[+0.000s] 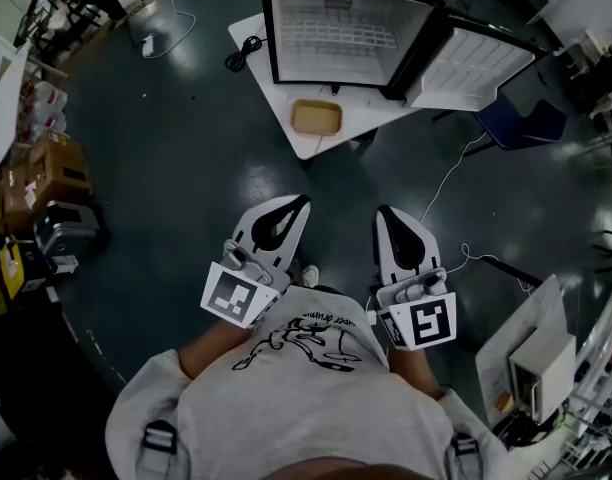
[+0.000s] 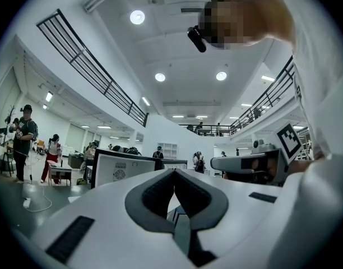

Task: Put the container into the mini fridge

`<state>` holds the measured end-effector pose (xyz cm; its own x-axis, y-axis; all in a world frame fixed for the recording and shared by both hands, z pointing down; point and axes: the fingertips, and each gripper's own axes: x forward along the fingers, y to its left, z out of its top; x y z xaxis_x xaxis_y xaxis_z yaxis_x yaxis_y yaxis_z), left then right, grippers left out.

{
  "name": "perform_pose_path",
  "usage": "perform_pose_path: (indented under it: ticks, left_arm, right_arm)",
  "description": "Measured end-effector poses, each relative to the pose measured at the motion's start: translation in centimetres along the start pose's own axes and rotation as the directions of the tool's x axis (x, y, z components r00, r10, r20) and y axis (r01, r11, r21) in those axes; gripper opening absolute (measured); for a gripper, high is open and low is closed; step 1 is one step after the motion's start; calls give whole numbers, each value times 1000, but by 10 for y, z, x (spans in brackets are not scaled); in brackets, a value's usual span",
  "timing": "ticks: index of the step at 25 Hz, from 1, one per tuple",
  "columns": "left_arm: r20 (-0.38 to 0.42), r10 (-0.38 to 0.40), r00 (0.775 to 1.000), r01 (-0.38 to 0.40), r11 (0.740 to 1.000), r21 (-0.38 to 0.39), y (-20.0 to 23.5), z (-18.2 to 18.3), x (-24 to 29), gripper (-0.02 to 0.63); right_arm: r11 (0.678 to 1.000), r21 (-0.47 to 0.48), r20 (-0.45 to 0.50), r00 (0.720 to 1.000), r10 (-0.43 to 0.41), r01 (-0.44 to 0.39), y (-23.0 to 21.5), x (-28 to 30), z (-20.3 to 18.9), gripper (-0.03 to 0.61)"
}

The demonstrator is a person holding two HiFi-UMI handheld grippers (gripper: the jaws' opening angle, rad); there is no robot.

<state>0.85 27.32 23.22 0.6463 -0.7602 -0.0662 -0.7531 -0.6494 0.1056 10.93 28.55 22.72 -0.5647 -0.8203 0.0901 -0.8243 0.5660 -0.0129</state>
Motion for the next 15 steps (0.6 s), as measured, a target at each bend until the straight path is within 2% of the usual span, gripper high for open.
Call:
perform_pose_path:
  ticks: [15]
  left_arm:
    - [8,2,1000,-2,1000,3,103,8,53,12]
  right_arm:
    - [1000,-24,-12,1000,16,-16,-22,119,9,29]
